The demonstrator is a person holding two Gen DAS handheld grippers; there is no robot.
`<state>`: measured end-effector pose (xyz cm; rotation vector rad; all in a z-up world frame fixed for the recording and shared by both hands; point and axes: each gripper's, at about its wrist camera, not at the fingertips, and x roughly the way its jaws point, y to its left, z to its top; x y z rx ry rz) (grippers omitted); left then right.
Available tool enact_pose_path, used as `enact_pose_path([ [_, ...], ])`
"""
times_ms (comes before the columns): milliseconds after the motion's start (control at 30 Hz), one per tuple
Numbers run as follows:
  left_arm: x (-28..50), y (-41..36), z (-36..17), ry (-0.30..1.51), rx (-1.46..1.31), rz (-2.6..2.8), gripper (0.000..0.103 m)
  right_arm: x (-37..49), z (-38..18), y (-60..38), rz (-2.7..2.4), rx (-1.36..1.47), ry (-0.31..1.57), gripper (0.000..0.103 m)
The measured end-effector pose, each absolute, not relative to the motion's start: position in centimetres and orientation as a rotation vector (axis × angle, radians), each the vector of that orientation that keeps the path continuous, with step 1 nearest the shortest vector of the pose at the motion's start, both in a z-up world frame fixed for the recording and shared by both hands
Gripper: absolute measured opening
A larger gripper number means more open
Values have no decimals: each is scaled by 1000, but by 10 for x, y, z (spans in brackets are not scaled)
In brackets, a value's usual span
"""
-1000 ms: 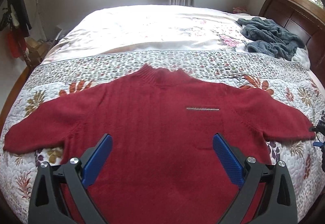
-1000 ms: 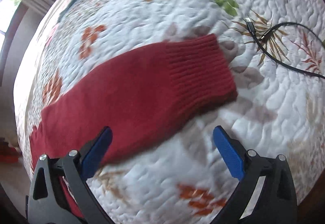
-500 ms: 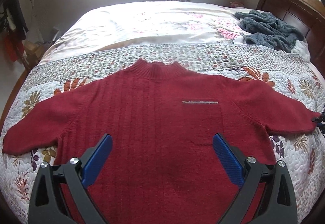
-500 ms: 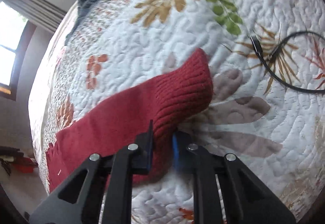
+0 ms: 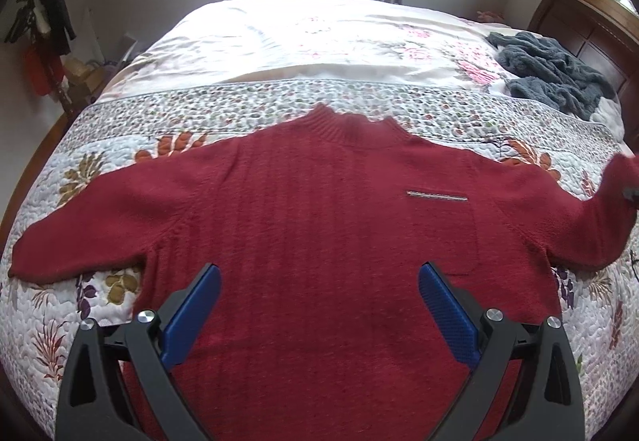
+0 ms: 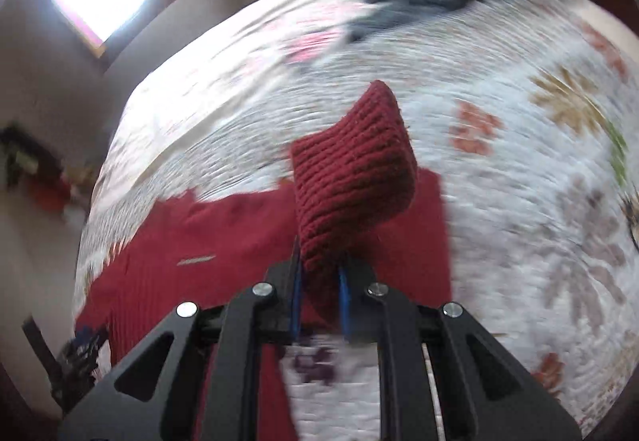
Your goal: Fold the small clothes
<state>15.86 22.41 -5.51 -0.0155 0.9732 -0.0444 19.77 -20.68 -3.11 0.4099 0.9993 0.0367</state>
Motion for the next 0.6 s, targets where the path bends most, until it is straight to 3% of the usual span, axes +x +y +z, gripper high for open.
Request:
enact_pose_path([
  [300, 160, 253, -57, 985, -54, -24, 99, 228, -52, -75, 199, 195, 1068, 13],
  [600, 165, 268, -66, 1019, -77, -16, 99, 233, -107, -10, 250, 78, 1167, 14],
])
